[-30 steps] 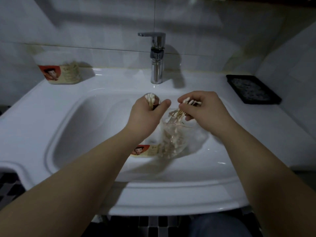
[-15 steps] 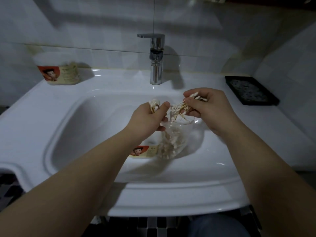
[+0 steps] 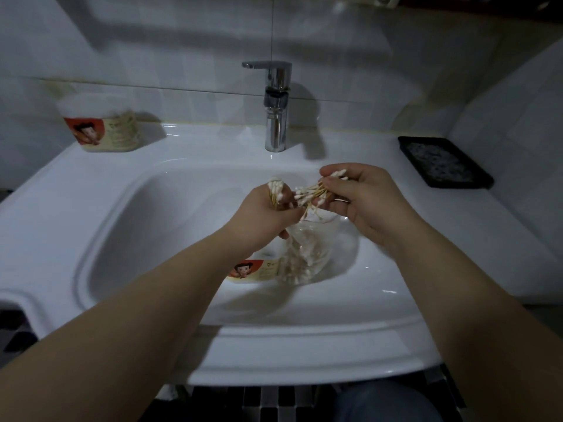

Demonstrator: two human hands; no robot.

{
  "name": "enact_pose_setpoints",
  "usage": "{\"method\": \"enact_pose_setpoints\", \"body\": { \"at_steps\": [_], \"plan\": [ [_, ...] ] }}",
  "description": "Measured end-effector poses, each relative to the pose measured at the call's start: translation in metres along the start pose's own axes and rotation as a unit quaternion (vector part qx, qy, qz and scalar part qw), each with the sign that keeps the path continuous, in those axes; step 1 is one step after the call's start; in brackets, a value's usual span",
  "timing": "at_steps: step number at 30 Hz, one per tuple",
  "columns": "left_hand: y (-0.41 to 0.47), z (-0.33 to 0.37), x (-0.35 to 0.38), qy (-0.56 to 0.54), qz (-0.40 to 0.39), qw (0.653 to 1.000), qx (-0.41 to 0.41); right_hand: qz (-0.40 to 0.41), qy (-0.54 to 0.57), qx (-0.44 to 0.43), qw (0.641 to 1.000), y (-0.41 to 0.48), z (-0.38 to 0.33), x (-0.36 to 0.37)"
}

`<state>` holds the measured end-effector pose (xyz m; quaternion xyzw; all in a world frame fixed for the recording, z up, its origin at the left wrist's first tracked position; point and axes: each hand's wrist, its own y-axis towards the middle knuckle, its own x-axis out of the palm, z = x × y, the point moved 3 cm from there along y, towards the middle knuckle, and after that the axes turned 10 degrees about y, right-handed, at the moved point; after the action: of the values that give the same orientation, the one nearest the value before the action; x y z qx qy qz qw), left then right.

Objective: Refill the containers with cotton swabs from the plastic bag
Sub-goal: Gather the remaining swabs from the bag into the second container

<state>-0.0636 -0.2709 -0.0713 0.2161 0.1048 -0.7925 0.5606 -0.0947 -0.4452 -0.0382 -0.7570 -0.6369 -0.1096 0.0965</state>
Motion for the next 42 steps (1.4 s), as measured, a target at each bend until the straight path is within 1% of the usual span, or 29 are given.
{"method": "enact_pose_setpoints", "body": {
  "at_steps": [5,8,13,17,18,21,25,31,36,38,40,42],
  "plan": [
    [0.000,0.000,0.001,0.006,-0.018,1.000,0.015,-0.010,0.026,0.024,0.999,0.000,0.002,0.003],
    [-0.002,0.000,0.002,-0.018,-0.038,0.999,0.025,-0.006,0.033,0.028,0.999,0.000,0.001,0.003],
    [-0.004,0.000,0.006,-0.062,-0.080,0.995,0.019,0.007,0.024,0.018,1.000,0.002,-0.001,-0.001],
    [-0.003,0.000,0.005,-0.029,-0.079,0.996,0.020,0.022,0.033,0.014,0.999,0.003,-0.005,-0.005],
    [-0.002,-0.001,0.005,-0.029,-0.083,0.996,0.013,0.029,0.037,0.012,0.999,0.004,-0.006,-0.007],
    [0.000,-0.006,0.004,-0.080,-0.085,0.993,-0.020,0.046,0.037,0.007,0.998,0.006,-0.008,-0.012],
    [0.001,-0.005,0.003,-0.131,-0.063,0.988,-0.048,0.045,0.017,0.002,0.999,0.005,-0.008,-0.013],
    [0.002,-0.007,0.003,-0.149,-0.043,0.985,-0.073,0.043,-0.011,-0.009,0.999,0.006,-0.006,-0.014],
    [0.001,-0.005,0.004,-0.189,-0.078,0.974,-0.092,0.026,-0.068,-0.012,0.997,0.005,-0.003,-0.014],
    [0.000,-0.005,0.005,-0.165,-0.079,0.979,-0.091,0.022,-0.086,-0.011,0.996,0.004,-0.002,-0.013],
    [0.000,-0.006,0.005,-0.103,-0.065,0.990,-0.073,0.021,-0.096,-0.011,0.995,0.003,-0.002,-0.011],
    [0.001,-0.008,0.004,-0.081,-0.044,0.994,-0.063,0.024,-0.100,-0.013,0.995,0.003,-0.003,-0.010]
  ]
}}
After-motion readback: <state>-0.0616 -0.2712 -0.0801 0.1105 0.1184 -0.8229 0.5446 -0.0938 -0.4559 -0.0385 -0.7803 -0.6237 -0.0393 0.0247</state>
